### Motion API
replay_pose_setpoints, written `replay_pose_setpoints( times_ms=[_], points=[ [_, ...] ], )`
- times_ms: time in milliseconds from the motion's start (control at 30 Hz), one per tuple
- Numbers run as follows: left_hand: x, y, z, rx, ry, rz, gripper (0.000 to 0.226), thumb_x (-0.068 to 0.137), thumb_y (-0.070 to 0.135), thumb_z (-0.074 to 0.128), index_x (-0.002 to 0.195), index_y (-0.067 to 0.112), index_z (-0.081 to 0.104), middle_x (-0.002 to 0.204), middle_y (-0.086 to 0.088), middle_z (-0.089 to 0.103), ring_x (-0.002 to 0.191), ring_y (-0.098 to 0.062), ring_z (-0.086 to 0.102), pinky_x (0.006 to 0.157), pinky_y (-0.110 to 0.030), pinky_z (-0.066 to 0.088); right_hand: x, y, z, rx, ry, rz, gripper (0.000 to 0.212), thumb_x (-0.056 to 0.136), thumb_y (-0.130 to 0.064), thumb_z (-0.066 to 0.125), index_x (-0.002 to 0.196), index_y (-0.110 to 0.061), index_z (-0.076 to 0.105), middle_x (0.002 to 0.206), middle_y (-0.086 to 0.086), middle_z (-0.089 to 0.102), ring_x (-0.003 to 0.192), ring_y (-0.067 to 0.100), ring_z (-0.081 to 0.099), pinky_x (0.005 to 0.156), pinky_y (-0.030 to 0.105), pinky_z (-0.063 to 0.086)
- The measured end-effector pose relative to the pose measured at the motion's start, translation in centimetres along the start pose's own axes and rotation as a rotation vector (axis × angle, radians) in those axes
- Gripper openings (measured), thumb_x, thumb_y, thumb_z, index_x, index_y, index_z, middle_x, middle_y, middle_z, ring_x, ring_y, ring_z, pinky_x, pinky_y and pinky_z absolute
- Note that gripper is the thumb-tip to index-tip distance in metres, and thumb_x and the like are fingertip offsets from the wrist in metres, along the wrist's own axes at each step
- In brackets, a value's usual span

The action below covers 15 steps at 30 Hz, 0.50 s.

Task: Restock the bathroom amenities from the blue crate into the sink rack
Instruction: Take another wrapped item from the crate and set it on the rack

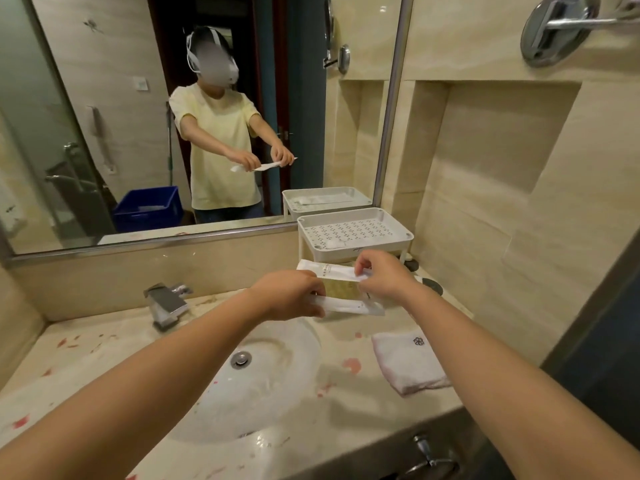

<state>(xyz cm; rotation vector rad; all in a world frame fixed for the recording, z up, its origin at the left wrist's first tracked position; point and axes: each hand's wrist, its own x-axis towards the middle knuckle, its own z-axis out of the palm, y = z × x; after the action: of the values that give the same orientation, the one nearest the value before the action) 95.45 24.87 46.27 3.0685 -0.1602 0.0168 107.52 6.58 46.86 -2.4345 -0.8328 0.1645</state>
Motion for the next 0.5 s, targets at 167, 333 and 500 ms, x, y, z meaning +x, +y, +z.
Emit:
replay_pose_setpoints(
  times_ms=[167, 333, 500],
  points=[
    [6.3, -0.9, -0.8, 0.0, 0.015, -0.031, 0.033, 0.088, 0.047, 0.063, 0.112, 0.025, 0.064, 0.107, 0.005, 0.06, 0.093, -0.018, 0.059, 0.079, -0.039, 0.051, 6.0, 2.8, -2.3, 0.026, -0.016, -0.032, 0.027, 0.076, -0.001, 0.058, 0.08, -0.027, 0.057, 0.103, -0.008, 0.059, 0.106, 0.016, 0.056, 0.075, 0.032, 0.051],
    [13.2, -2.2, -1.0, 0.026, 0.068, -0.077, 0.034, 0.088, 0.05, 0.062, 0.113, 0.026, 0.064, 0.104, 0.007, 0.058, 0.089, -0.015, 0.057, 0.07, -0.031, 0.046, 12.7, 5.6, -4.9, 0.007, -0.029, -0.062, 0.026, 0.074, -0.004, 0.058, 0.079, -0.029, 0.056, 0.102, -0.01, 0.06, 0.106, 0.017, 0.057, 0.089, 0.04, 0.052],
    [19.1, -3.2, -0.7, 0.032, 0.11, -0.137, 0.039, 0.088, 0.051, 0.061, 0.119, 0.027, 0.062, 0.11, 0.006, 0.06, 0.095, -0.017, 0.059, 0.073, -0.032, 0.049, 18.5, 7.8, -6.1, -0.004, -0.072, -0.093, 0.028, 0.075, -0.003, 0.059, 0.077, -0.03, 0.055, 0.104, -0.009, 0.06, 0.107, 0.017, 0.058, 0.09, 0.042, 0.052]
  ],
)
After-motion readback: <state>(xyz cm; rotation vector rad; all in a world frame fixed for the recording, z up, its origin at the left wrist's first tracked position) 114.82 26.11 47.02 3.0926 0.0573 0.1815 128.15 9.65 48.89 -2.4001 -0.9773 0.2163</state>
